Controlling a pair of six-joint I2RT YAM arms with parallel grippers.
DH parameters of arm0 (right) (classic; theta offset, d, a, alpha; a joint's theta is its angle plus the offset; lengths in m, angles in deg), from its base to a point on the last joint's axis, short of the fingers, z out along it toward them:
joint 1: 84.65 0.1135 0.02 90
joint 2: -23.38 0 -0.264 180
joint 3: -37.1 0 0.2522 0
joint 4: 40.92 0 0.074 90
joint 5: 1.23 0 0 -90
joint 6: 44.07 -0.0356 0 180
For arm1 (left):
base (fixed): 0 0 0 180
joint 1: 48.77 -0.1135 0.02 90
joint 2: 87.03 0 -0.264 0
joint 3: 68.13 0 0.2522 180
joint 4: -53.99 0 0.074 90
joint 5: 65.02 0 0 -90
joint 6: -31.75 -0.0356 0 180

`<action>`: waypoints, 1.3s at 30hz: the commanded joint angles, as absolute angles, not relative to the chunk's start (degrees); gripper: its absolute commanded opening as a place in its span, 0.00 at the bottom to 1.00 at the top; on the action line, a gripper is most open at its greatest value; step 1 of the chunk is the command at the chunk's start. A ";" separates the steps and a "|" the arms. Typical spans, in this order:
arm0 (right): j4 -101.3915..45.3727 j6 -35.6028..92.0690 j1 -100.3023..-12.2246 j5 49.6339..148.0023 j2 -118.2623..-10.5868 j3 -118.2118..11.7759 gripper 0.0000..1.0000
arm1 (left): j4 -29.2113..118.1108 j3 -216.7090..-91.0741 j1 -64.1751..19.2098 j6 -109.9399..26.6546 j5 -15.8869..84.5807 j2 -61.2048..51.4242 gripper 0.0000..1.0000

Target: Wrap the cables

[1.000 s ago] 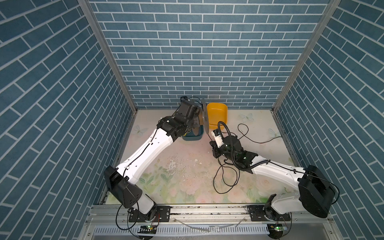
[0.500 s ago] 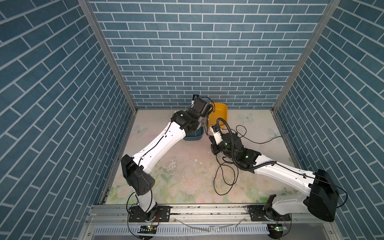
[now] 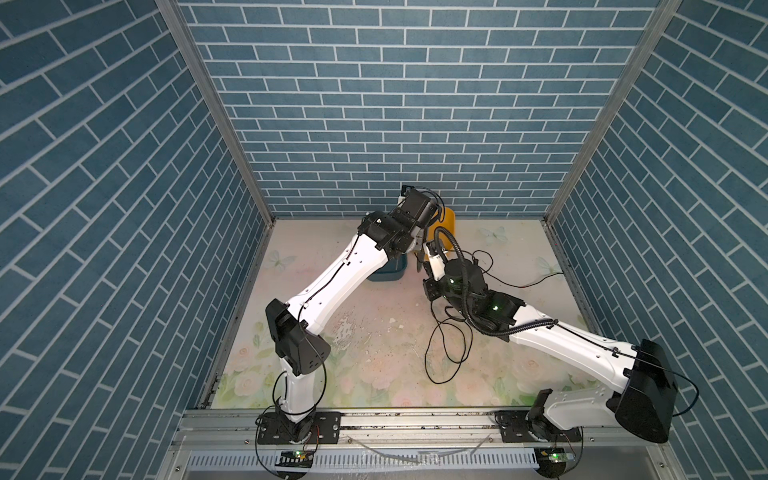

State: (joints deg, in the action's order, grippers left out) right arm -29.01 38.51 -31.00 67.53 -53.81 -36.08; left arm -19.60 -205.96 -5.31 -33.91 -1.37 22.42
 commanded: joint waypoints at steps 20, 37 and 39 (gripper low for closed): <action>-50.18 37.80 -32.61 62.61 -55.06 -34.96 0.03 | -34.09 -208.91 -4.01 -38.33 0.02 25.42 0.00; -62.57 41.63 -33.58 68.10 -57.34 -29.06 0.14 | -31.68 -203.24 -3.95 -38.97 4.41 21.81 0.00; -62.27 42.30 -33.62 69.22 -57.89 -29.68 0.14 | -31.28 -202.61 -3.96 -39.09 4.62 21.27 0.00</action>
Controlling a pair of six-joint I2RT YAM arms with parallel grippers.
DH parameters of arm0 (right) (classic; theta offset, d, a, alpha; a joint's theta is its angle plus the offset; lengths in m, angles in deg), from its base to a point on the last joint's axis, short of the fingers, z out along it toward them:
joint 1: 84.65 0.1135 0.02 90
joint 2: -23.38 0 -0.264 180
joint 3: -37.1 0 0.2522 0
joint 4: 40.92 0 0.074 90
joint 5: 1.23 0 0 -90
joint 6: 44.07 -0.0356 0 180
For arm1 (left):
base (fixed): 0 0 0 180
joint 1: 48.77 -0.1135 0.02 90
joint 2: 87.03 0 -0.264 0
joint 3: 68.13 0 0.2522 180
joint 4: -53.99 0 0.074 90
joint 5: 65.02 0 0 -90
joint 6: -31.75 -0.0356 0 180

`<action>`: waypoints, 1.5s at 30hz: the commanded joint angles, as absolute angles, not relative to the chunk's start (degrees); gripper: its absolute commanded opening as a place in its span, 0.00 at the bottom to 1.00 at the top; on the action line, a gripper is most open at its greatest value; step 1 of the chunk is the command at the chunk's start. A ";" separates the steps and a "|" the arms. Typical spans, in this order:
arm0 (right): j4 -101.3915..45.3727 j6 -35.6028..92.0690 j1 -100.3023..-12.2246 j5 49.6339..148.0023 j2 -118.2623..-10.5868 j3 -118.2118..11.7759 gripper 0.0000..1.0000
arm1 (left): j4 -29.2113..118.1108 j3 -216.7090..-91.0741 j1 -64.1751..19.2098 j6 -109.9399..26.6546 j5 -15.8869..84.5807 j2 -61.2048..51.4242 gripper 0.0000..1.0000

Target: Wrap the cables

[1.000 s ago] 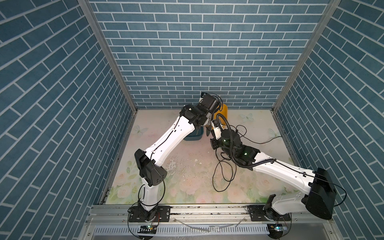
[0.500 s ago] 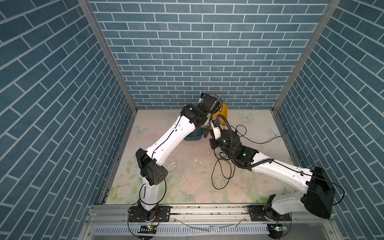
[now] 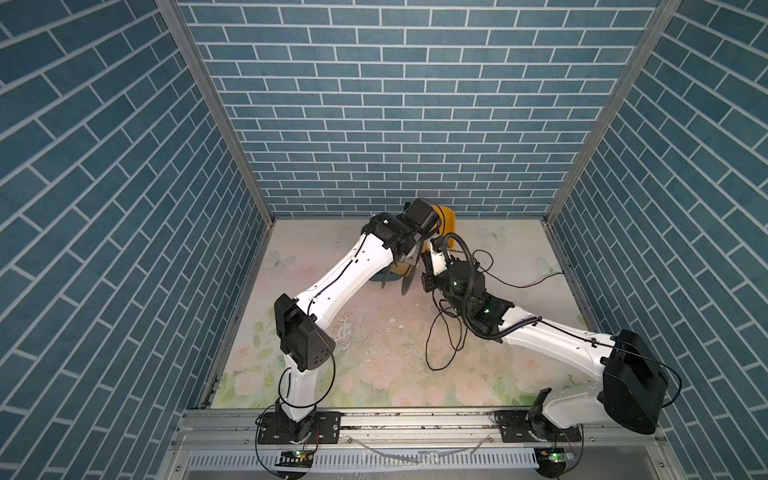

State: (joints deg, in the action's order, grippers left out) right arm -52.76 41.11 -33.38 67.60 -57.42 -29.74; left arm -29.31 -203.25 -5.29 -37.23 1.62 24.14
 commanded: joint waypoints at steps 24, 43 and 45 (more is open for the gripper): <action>-35.76 34.44 -47.39 99.00 -63.05 -41.94 0.33 | -34.78 -199.60 -6.48 -48.04 16.70 14.09 0.00; -28.27 30.20 -52.30 106.35 -67.29 -43.95 0.53 | -34.87 -196.50 -14.93 -51.11 29.29 6.92 0.00; -31.27 29.67 -52.71 108.18 -64.86 -40.78 0.61 | -34.33 -196.50 -15.96 -51.39 30.49 5.95 0.00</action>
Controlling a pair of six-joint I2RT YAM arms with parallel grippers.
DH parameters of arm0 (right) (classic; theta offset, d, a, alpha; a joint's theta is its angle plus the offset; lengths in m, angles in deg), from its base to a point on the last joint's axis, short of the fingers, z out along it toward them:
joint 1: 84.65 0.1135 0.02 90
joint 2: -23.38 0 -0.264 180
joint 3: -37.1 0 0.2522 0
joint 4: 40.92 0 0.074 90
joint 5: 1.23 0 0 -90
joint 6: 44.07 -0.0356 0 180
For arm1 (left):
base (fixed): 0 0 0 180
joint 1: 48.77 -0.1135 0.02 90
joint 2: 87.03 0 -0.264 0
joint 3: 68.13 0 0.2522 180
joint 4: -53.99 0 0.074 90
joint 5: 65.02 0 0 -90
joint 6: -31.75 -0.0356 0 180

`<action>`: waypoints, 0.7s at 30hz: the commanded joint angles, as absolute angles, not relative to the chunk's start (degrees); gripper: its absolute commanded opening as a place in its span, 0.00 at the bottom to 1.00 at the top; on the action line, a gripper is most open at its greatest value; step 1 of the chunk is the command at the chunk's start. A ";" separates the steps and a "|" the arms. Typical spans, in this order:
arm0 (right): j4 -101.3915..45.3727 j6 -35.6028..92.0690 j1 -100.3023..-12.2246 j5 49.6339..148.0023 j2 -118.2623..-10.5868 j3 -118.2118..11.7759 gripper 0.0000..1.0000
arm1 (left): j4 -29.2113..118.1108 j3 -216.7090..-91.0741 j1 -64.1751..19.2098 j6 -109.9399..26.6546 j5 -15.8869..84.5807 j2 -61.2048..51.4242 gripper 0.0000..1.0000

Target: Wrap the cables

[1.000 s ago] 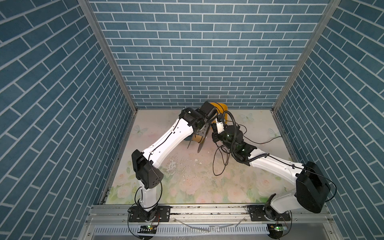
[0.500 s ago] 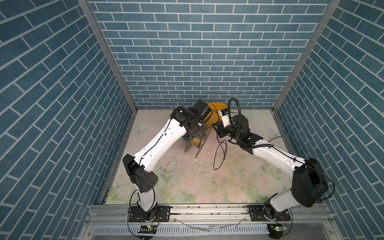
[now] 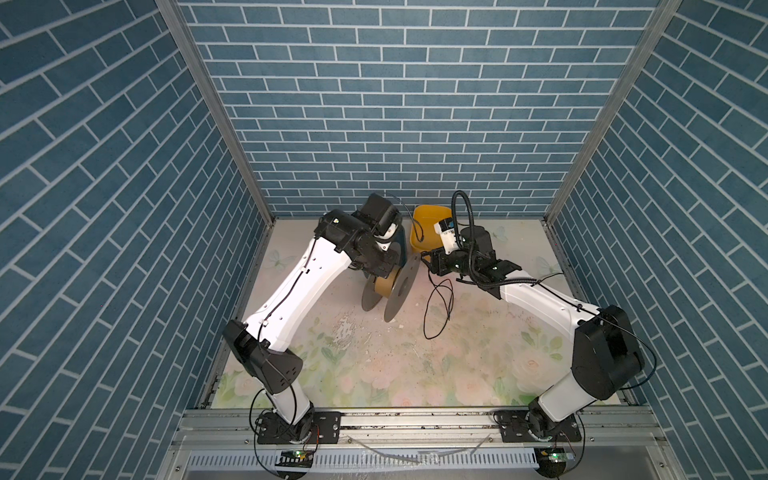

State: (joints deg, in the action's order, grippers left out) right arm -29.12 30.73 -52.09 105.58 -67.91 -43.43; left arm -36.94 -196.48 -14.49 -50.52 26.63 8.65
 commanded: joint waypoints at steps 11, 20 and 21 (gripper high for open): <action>-28.52 14.20 -58.05 113.61 -59.79 -37.83 0.79 | -25.68 -189.91 -16.60 -55.23 35.28 0.46 0.00; -26.98 2.31 -58.63 119.79 -64.99 -38.15 0.69 | -19.57 -184.88 -16.60 -58.64 37.10 -4.25 0.00; -26.98 1.66 -58.67 120.57 -65.40 -37.79 0.68 | -18.87 -184.20 -16.60 -58.69 36.93 -4.70 0.00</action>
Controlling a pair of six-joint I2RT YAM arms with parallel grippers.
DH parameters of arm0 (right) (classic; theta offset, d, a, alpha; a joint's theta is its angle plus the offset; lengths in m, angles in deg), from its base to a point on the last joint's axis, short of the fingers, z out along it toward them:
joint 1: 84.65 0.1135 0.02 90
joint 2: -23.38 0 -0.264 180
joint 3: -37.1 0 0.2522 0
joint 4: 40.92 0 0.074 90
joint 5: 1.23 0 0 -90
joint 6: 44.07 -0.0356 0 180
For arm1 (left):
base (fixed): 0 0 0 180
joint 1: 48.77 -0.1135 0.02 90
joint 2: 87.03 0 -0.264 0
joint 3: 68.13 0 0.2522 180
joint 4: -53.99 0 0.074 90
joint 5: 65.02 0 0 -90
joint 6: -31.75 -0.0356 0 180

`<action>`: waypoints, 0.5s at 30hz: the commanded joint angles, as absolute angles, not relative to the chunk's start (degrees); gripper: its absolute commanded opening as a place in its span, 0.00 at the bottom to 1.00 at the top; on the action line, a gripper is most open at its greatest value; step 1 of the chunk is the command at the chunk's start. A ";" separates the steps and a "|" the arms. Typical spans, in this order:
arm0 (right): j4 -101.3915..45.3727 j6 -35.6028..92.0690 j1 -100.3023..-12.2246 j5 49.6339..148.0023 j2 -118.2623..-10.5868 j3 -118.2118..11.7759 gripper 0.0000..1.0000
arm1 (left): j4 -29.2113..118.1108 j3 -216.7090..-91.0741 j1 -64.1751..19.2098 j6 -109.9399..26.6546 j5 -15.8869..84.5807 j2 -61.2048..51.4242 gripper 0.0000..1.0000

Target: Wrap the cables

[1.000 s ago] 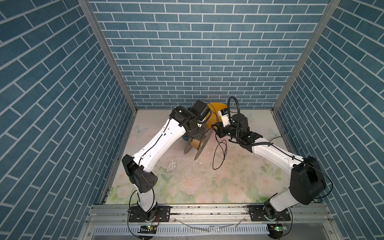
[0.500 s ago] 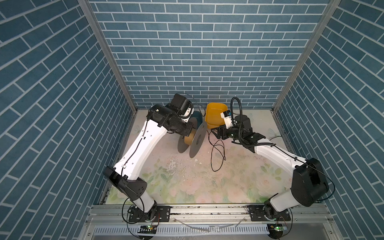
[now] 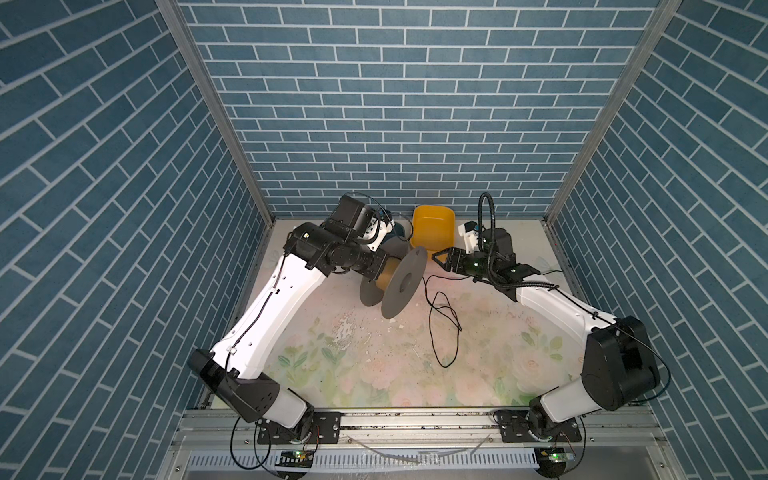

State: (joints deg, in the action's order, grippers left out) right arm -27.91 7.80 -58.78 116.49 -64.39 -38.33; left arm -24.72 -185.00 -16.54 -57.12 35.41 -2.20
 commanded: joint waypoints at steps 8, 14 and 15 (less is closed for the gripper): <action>-30.09 -3.36 -58.47 120.96 -65.92 -32.82 0.62 | -15.67 -181.70 -16.60 -58.17 36.44 -5.41 0.00; -35.09 -6.98 -58.28 123.22 -68.65 -29.69 0.57 | -12.74 -180.23 -16.60 -57.81 37.32 -5.73 0.00; -36.78 -8.00 -58.19 123.89 -69.53 -29.35 0.56 | -12.37 -180.01 -16.60 -57.74 37.60 -5.78 0.00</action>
